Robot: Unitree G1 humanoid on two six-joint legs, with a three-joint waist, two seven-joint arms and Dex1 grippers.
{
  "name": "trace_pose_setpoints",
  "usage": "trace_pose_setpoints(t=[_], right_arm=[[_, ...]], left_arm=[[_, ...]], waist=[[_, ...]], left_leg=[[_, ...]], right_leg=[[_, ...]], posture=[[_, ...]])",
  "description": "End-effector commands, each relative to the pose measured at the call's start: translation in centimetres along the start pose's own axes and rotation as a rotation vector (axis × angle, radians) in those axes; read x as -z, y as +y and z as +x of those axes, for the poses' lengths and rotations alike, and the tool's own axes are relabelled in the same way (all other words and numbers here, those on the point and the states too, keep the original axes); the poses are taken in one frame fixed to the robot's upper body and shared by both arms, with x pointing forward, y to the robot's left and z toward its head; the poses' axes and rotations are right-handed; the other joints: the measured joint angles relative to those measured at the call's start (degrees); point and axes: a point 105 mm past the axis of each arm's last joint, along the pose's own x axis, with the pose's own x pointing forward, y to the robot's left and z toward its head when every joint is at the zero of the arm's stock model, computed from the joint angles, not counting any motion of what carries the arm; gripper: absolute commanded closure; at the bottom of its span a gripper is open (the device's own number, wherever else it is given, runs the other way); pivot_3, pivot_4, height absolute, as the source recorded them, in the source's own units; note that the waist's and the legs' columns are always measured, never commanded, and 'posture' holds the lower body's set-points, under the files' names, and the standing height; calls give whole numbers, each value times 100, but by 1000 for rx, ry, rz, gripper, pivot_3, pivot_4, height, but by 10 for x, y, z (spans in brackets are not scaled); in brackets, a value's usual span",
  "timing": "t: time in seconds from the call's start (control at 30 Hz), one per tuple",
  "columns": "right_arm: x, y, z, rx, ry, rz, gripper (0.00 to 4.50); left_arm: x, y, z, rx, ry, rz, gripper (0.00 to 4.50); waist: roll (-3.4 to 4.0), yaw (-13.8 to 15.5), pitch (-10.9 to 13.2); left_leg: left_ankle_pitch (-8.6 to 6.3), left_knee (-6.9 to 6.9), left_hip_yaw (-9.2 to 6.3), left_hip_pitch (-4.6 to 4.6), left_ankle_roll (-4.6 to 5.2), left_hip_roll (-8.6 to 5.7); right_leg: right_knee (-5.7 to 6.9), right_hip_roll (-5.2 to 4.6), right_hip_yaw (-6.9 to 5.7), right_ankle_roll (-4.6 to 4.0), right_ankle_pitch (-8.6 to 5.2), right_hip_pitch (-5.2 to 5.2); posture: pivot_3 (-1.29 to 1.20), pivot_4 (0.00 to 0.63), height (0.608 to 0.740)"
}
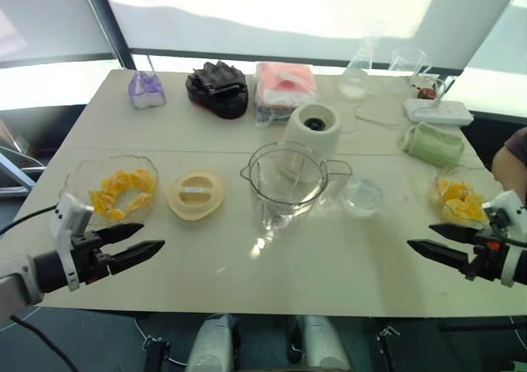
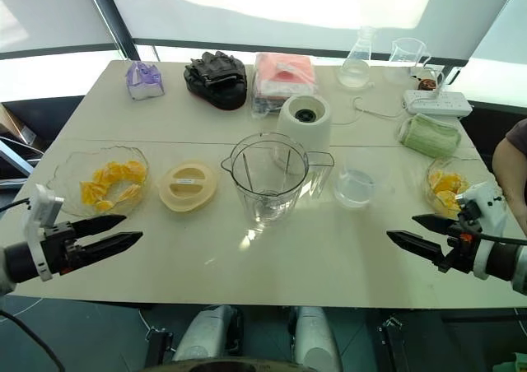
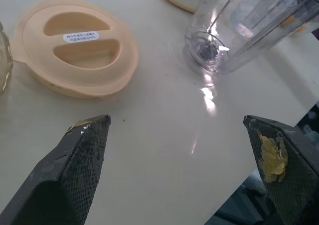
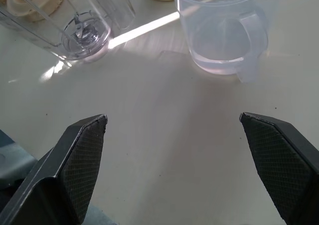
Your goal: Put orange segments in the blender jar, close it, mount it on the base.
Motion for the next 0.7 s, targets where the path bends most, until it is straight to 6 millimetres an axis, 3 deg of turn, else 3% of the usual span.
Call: trace_pose_setpoints(t=[0.03, 0.7], right_arm=[[-5, 2, -1, -1, -16, -29, 0], [-5, -9, 0, 27, -31, -47, 0]], left_arm=[[-5, -3, 0, 15, -12, -11, 50], [-3, 0, 5, 21, -6, 27, 50]], waist=[[0, 0, 0], [0, -4, -1]], left_leg=[[0, 0, 0, 1, 0, 0], [0, 0, 0, 4, 0, -1]], right_leg=[[0, 0, 0, 0, 0, 1], [1, 2, 2, 0, 0, 3]], posture=[[0, 150, 740], [0, 150, 740]])
